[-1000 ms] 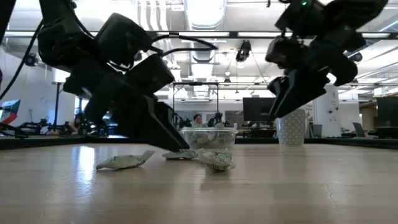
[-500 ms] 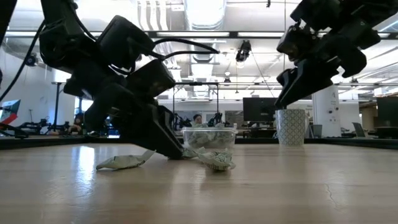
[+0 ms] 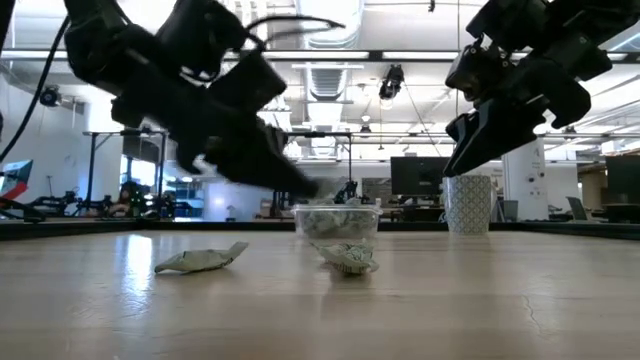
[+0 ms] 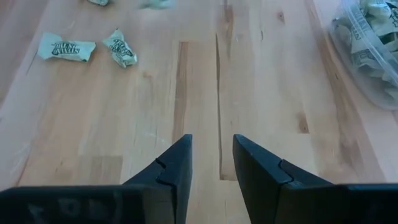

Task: Pick and place Stevia / Truvia into bins
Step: Put the stevia packet into the transparent container

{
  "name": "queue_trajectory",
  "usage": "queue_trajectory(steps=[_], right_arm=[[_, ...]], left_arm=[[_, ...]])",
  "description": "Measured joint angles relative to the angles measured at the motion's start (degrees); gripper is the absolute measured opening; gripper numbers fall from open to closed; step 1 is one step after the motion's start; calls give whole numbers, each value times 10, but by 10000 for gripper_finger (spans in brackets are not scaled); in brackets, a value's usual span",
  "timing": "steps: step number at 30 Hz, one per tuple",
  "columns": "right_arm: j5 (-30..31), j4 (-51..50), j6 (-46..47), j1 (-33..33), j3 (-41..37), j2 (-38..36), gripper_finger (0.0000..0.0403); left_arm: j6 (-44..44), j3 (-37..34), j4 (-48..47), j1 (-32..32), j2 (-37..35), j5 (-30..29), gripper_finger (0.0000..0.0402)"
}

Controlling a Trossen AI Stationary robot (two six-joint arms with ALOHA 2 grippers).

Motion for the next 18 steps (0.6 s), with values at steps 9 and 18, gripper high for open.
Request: queue_trajectory(steps=[9,18], right_arm=[[0,9,0,0,-1,0,105],[0,11,-2,0,-3,1,97]], left_arm=[[78,46,-3,127,-15,-69,1],[91,123,-130,253,-15,16,0]])
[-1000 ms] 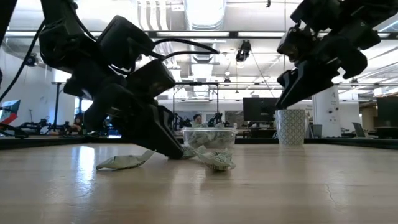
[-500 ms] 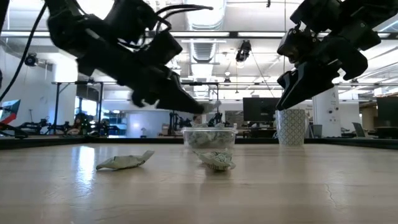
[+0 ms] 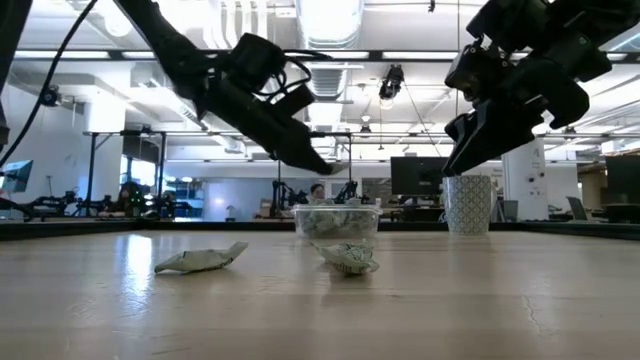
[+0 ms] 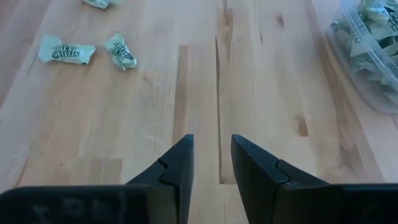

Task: Pick and place Stevia / Truvia into bins
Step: Put the stevia packet into the transparent container

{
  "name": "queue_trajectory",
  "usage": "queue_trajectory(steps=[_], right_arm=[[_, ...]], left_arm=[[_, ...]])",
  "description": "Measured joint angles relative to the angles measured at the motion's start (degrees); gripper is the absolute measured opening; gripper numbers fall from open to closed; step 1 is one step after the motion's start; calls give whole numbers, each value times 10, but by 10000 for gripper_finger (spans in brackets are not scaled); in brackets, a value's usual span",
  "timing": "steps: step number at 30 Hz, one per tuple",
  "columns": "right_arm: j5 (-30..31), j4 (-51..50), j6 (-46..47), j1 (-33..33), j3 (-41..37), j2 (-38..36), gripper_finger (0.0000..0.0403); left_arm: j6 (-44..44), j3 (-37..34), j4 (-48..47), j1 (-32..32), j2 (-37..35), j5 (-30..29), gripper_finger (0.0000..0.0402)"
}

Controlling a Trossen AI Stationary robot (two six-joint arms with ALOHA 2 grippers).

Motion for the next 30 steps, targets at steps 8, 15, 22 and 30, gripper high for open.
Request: queue_trajectory(steps=[8,15,22,30], right_arm=[[11,1,-3,0,-4,0,98],[11,5,-1,0,-4,0,91],[11,7,4,0,-4,0,94],[-14,69,-7,0,-18,0,94]], left_arm=[[1,7,-18,13,0,16,0],[1,3,-24,13,6,16,13],[-5,10,-29,13,12,14,122],[-34,13,-80,0,-35,11,201]])
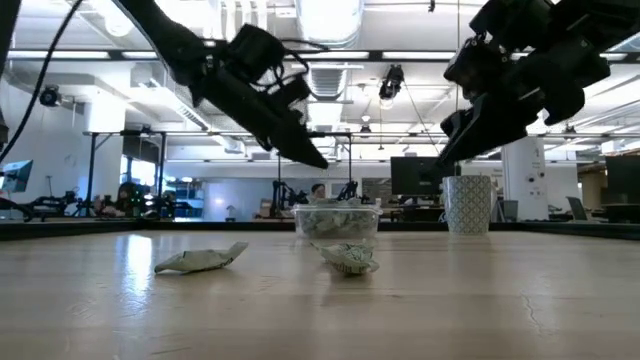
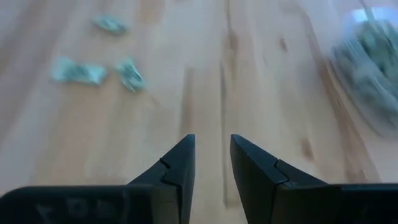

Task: Pick and place Stevia / Truvia into bins
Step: Put the stevia packet into the transparent container

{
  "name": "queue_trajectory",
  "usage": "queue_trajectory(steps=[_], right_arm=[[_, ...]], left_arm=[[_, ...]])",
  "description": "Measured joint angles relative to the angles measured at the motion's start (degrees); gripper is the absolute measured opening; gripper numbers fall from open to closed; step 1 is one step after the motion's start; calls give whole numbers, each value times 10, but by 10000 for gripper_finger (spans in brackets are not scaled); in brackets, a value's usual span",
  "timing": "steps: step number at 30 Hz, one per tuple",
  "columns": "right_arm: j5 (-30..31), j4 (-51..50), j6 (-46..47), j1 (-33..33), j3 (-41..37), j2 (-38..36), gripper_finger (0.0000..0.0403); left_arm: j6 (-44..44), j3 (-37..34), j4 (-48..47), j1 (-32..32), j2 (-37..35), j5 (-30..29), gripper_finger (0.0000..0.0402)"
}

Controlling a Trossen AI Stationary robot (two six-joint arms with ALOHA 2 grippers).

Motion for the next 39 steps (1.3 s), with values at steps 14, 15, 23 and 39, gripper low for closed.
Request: queue_trajectory(steps=[14,15,23,39], right_arm=[[-84,271,-72,41,-8,145,105],[-86,275,-77,43,3,165,104],[-143,276,-92,45,106,319,97],[-139,173,-94,45,202,422,106]], left_arm=[[-95,-123,-113,-166,-163,33,205],[-107,-133,-107,-180,-168,33,205],[-181,-203,-36,-256,-183,20,205],[-200,-220,-30,-282,-181,2,205]])
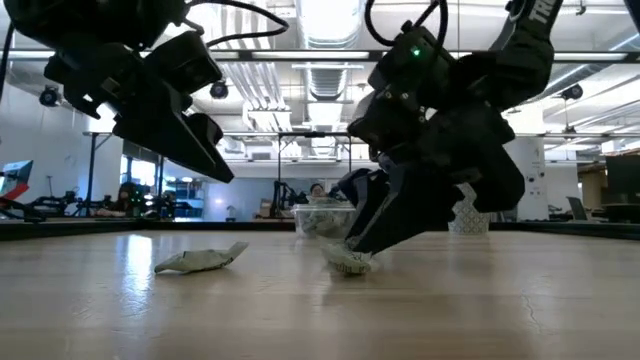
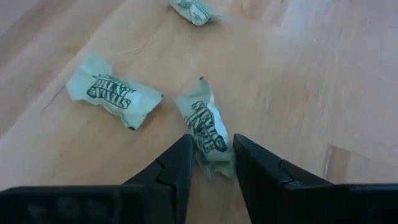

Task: Pick and place Stevia / Truvia into bins
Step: Put the stevia packet into the transparent container

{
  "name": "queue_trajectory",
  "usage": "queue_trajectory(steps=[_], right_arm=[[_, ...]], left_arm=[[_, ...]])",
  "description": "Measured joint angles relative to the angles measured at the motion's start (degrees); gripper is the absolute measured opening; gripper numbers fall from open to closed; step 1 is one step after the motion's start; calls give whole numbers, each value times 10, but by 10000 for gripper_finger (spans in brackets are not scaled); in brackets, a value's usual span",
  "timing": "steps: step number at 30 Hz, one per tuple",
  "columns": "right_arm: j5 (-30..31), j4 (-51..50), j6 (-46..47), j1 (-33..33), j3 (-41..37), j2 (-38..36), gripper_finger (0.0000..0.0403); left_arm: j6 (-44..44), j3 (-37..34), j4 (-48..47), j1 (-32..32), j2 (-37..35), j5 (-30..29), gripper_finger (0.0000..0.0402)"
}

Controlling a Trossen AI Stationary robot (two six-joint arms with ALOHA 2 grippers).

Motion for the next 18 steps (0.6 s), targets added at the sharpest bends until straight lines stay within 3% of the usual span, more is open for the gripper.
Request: queue_trajectory(steps=[7,10,14,18], right_arm=[[13,-58,-26,0,-7,-45,22],[35,-74,-30,0,-8,-65,13],[117,-104,-35,0,-11,-94,12],[267,-108,-38,-9,-12,-124,12]], left_arm=[[-40,-5,3,-14,0,2,205],[-57,-13,1,-32,0,5,205],[-77,-16,2,-59,0,11,206],[-88,-17,21,-82,1,11,205]])
